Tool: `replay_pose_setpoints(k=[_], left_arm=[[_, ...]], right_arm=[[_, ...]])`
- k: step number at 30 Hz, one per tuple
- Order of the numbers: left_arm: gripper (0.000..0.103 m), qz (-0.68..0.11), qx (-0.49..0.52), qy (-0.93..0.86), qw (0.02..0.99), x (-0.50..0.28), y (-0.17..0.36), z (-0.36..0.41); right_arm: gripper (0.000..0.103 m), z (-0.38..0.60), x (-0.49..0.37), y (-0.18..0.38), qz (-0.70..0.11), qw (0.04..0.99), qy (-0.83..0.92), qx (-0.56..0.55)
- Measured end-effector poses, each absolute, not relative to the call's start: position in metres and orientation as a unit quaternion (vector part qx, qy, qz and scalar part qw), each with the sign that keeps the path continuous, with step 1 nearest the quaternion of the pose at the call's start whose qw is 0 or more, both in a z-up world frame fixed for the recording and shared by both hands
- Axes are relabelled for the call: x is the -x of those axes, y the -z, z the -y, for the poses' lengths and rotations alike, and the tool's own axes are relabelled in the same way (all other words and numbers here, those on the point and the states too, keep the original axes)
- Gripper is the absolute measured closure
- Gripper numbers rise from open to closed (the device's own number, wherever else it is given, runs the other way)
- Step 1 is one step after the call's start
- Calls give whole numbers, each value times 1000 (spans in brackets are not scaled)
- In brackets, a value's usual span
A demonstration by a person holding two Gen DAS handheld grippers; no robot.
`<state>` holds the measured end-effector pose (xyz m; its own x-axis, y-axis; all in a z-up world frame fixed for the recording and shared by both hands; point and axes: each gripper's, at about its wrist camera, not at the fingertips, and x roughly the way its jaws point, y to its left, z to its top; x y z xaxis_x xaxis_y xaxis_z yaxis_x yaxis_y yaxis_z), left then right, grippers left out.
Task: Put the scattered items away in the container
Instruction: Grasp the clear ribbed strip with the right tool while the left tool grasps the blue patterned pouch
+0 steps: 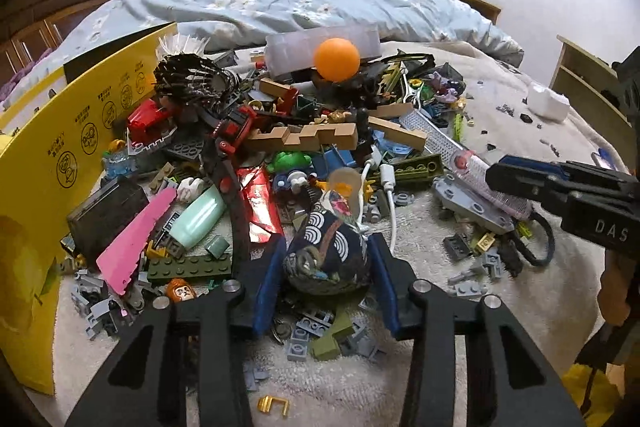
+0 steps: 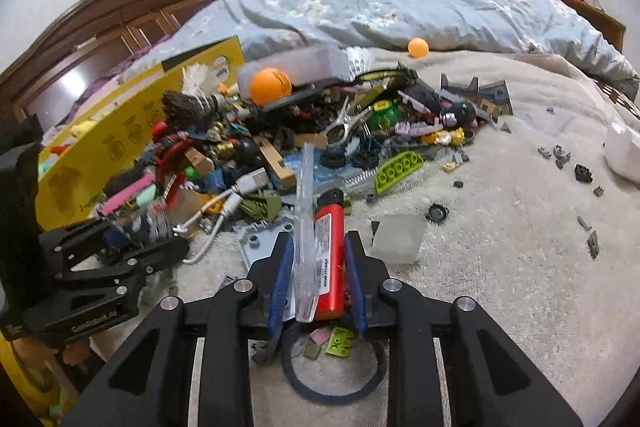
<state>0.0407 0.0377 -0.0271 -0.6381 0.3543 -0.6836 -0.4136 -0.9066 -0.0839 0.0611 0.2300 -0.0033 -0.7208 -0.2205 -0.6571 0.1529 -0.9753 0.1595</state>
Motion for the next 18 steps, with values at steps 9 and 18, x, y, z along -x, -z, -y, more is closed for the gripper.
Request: replay_pose_setpoints(k=[9, 18], left_arm=[[62, -7, 362, -908, 210, -39, 21, -34], [64, -12, 362, -907, 212, -37, 25, -39]], right_arm=[[77, -217, -46, 6, 23, 109, 927, -359], [80, -205, -33, 20, -4, 98, 924, -371]])
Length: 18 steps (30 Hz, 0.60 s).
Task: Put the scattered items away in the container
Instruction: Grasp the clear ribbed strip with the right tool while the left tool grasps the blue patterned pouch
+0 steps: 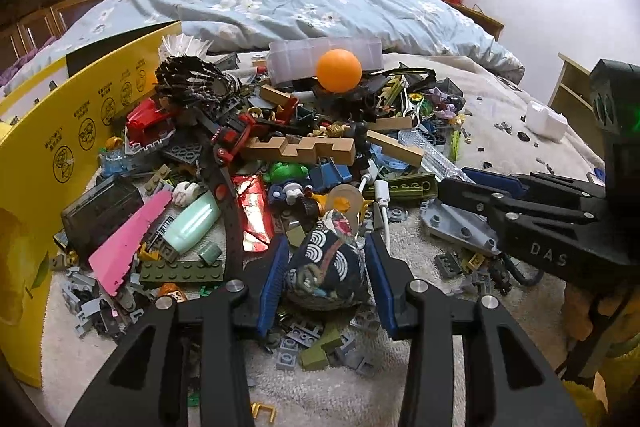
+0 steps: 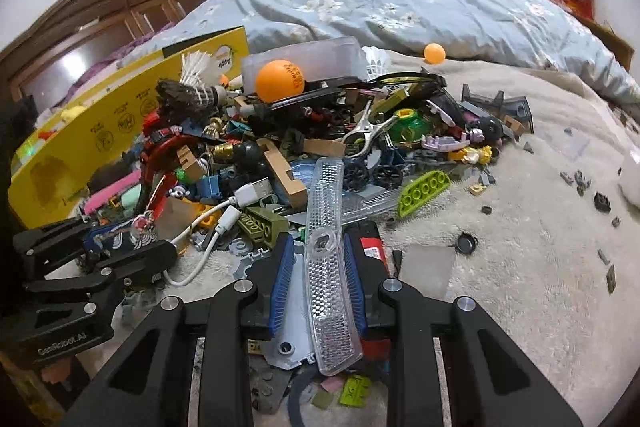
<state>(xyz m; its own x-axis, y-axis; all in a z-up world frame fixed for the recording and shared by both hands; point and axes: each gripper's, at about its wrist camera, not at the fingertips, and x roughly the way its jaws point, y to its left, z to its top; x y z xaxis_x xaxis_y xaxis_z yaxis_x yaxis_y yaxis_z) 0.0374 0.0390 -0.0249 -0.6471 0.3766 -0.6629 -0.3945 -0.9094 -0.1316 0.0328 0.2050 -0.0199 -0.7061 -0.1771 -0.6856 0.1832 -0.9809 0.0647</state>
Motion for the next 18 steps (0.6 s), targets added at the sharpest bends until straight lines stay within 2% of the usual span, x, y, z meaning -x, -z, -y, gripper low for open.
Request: replay_pose_setpoints(k=[1, 18], left_arm=[[64, -15, 363, -907, 213, -38, 26, -40], [68, -26, 354, -911, 208, -46, 13, -40]], right_arm=[[83, -204, -33, 21, -7, 98, 923, -371], [83, -210, -42, 9, 39, 105, 924, -366]])
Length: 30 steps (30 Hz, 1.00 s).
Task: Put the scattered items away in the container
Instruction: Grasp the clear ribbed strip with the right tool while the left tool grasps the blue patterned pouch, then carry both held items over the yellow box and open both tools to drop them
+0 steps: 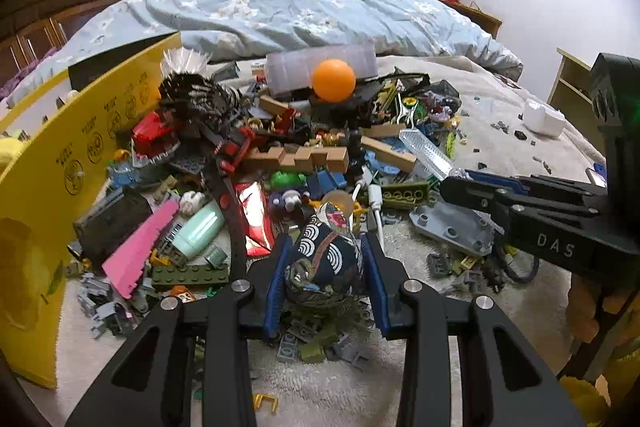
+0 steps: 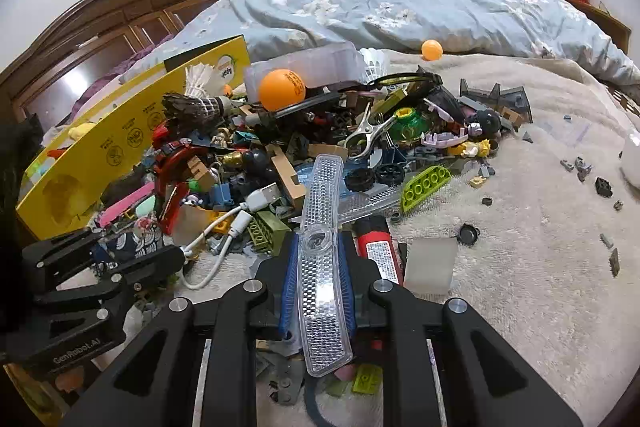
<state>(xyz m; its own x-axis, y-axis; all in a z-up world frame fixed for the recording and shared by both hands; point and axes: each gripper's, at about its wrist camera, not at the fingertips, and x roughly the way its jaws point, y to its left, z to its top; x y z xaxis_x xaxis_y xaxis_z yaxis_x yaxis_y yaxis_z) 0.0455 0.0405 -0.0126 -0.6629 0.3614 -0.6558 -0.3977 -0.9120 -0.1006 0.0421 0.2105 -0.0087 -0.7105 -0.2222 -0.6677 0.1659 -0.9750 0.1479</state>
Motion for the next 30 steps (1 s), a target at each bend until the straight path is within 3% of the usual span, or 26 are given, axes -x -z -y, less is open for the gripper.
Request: replay_pose_setpoints(k=[16, 30], left_arm=[[68, -34, 330, -927, 176, -55, -27, -32], [68, -12, 295, -950, 106, -53, -79, 23]], right_arm=[[83, -201, -55, -22, 51, 127, 929, -345], [83, -166, -50, -58, 49, 183, 926, -326]])
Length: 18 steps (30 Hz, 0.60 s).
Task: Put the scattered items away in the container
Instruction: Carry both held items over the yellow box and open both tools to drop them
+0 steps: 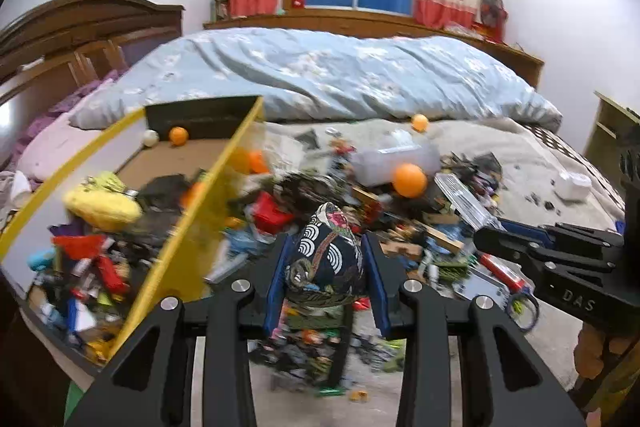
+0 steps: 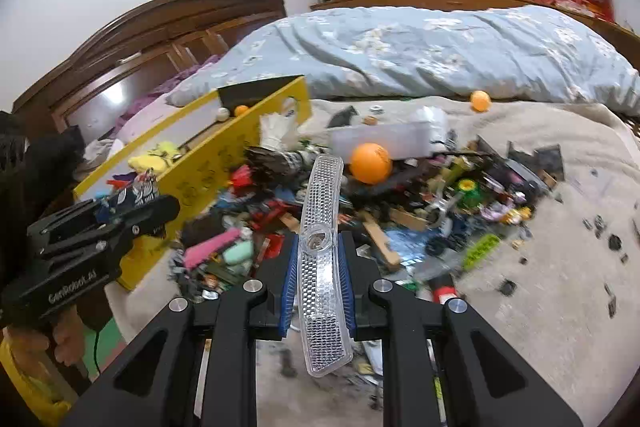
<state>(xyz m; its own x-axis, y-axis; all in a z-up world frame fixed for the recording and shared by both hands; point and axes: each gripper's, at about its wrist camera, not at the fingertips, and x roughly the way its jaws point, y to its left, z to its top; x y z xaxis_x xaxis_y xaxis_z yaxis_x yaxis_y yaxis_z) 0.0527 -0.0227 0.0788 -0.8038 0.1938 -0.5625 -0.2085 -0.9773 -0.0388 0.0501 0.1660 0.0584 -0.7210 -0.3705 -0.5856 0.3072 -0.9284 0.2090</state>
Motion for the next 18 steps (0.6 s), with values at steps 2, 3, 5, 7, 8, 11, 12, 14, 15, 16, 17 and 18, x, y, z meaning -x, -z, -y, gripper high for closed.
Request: replay_pose_setpoints(k=[2, 3, 5, 7, 8, 11, 12, 14, 15, 16, 17, 18], left_arm=[[68, -9, 291, -952, 95, -51, -83, 32], [68, -8, 289, -953, 88, -50, -85, 38], [68, -6, 285, -956, 72, -49, -87, 49], [68, -4, 283, -957, 60, -48, -89, 59], [68, -2, 281, -958, 51, -48, -90, 67], [68, 0, 276, -961, 30, -45, -92, 86], [68, 1, 275, -961, 23, -44, -92, 95], [68, 4, 275, -961, 9, -40, -92, 110], [68, 4, 276, -961, 4, -38, -92, 116], [68, 3, 277, -961, -2, -37, -92, 121], [68, 2, 276, -961, -8, -35, -91, 127], [68, 1, 276, -961, -16, -32, -90, 134]], right_arm=[[83, -157, -47, -62, 48, 194, 924, -325], [83, -152, -45, -64, 47, 200, 923, -325], [83, -141, -41, -68, 47, 215, 919, -327], [83, -130, -36, -71, 48, 231, 915, -328], [83, -122, -34, -73, 47, 239, 913, -328], [83, -101, -26, -78, 48, 263, 905, -331], [83, -91, -23, -80, 48, 274, 901, -333], [83, -74, -18, -83, 45, 288, 896, -334], [83, -65, -15, -85, 43, 296, 894, -334], [83, -55, -12, -87, 42, 304, 891, -334], [83, -48, -11, -89, 40, 310, 889, -334], [83, -38, -10, -91, 37, 317, 887, -334]])
